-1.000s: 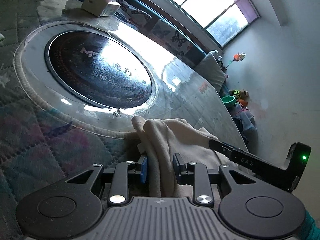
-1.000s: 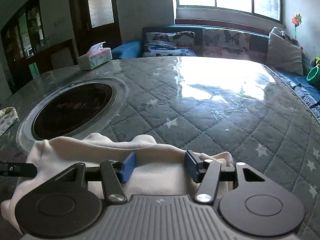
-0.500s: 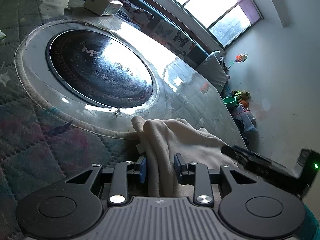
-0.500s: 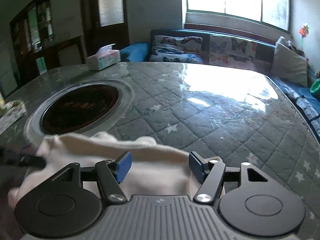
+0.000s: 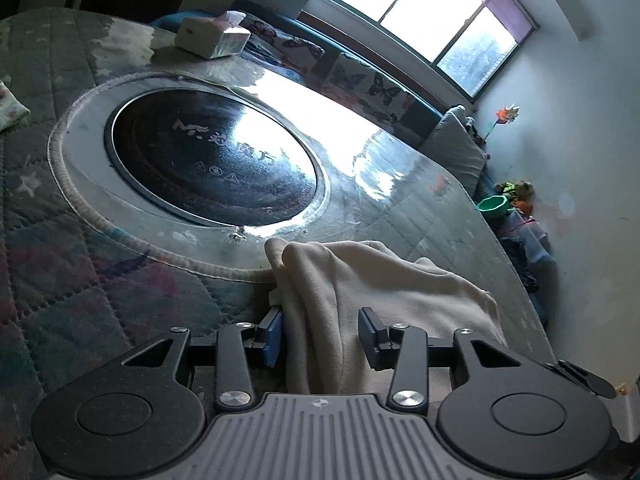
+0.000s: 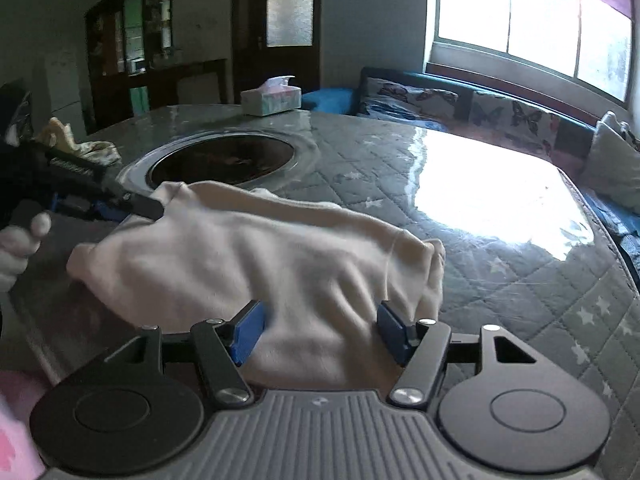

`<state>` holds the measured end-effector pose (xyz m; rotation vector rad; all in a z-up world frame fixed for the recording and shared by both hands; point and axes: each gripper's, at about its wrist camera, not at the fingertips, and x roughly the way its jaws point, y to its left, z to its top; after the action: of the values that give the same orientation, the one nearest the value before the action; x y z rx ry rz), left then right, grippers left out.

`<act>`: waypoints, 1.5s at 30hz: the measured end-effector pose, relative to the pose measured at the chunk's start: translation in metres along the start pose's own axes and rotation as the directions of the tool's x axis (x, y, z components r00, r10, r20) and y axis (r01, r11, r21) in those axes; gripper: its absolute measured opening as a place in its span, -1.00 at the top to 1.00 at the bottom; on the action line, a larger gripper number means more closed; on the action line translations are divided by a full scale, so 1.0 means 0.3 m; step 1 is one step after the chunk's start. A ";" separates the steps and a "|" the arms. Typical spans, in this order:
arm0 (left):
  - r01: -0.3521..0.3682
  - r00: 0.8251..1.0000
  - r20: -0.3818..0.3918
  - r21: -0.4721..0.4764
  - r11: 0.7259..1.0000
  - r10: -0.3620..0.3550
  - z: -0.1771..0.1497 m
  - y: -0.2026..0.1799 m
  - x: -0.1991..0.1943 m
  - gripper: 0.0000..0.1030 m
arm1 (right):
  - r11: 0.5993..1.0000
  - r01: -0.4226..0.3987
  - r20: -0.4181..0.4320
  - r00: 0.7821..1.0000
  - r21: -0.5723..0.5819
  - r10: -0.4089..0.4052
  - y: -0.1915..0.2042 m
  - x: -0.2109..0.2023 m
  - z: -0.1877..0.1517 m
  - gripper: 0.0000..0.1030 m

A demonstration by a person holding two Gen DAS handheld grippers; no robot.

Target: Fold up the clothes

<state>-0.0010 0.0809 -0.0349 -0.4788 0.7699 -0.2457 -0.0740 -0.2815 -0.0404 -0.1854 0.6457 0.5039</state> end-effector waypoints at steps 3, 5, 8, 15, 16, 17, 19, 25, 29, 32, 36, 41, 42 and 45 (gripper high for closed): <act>-0.035 0.999 0.009 0.020 0.999 0.035 -0.007 -0.018 -0.002 0.16 | 1.000 -0.030 0.002 1.000 -0.006 0.030 -0.022 -0.025 -0.013 -0.24; -0.059 0.998 0.016 0.033 0.998 0.059 -0.012 -0.030 -0.004 0.15 | 0.999 -0.052 0.012 0.999 -0.003 0.052 -0.036 -0.044 -0.011 -0.24; -0.096 0.995 0.013 0.028 0.995 0.095 -0.010 -0.038 -0.011 0.14 | 0.996 -0.086 0.055 0.995 0.006 0.085 -0.036 -0.074 0.002 -0.24; -0.103 0.995 0.011 -0.010 0.995 0.103 -0.029 -0.037 -0.053 0.14 | 0.990 -0.140 0.022 0.990 -0.002 0.140 -0.027 -0.054 -0.033 -0.21; -0.098 0.995 0.006 -0.010 0.995 0.098 -0.036 -0.038 -0.058 0.14 | 0.990 -0.140 0.024 0.990 -0.003 0.140 -0.028 -0.059 -0.031 -0.21; -0.093 0.996 0.001 -0.010 0.996 0.093 -0.043 -0.039 -0.063 0.13 | 0.990 -0.140 0.025 0.990 -0.004 0.140 -0.029 -0.065 -0.029 -0.21; -0.088 0.996 -0.006 -0.011 0.996 0.088 -0.054 -0.040 -0.070 0.13 | 0.990 -0.142 0.035 0.989 -0.008 0.142 -0.028 -0.077 -0.021 -0.22; -0.068 0.997 -0.022 0.004 0.998 0.068 -0.079 -0.040 -0.079 0.13 | 0.991 -0.132 -0.004 0.991 -0.025 0.132 -0.015 -0.046 -0.025 -0.23; -0.057 0.998 -0.027 0.018 0.998 0.057 -0.085 -0.046 -0.078 0.17 | 0.989 -0.127 0.013 0.992 -0.072 0.128 0.019 -0.067 0.005 -0.23; -0.054 0.998 -0.028 0.016 0.998 0.054 -0.087 -0.047 -0.078 0.17 | 0.982 -0.148 0.023 0.988 -0.113 0.152 0.058 -0.073 0.035 -0.23; -0.063 0.998 -0.032 0.016 0.998 0.063 -0.087 -0.047 -0.084 0.13 | 0.968 -0.187 0.010 0.981 -0.164 0.191 0.119 -0.058 0.058 -0.23; -0.069 0.997 -0.031 0.020 0.997 0.070 -0.091 -0.041 -0.098 0.04 | 0.937 -0.257 -0.032 0.966 -0.237 0.257 0.211 -0.021 0.065 -0.26; -0.069 0.997 -0.030 0.020 0.997 0.070 -0.091 -0.040 -0.100 -0.01 | 0.930 -0.267 -0.042 0.963 -0.252 0.265 0.227 -0.014 0.064 -0.32; -0.069 0.997 -0.025 0.025 0.997 0.070 -0.091 -0.036 -0.106 -0.17 | 0.918 -0.275 -0.069 0.961 -0.284 0.267 0.263 0.016 0.051 -0.44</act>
<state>-0.0431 0.0747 -0.0271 -0.4255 0.8067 -0.1965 -0.1022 -0.2064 -0.0321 -0.3857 0.6259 0.8675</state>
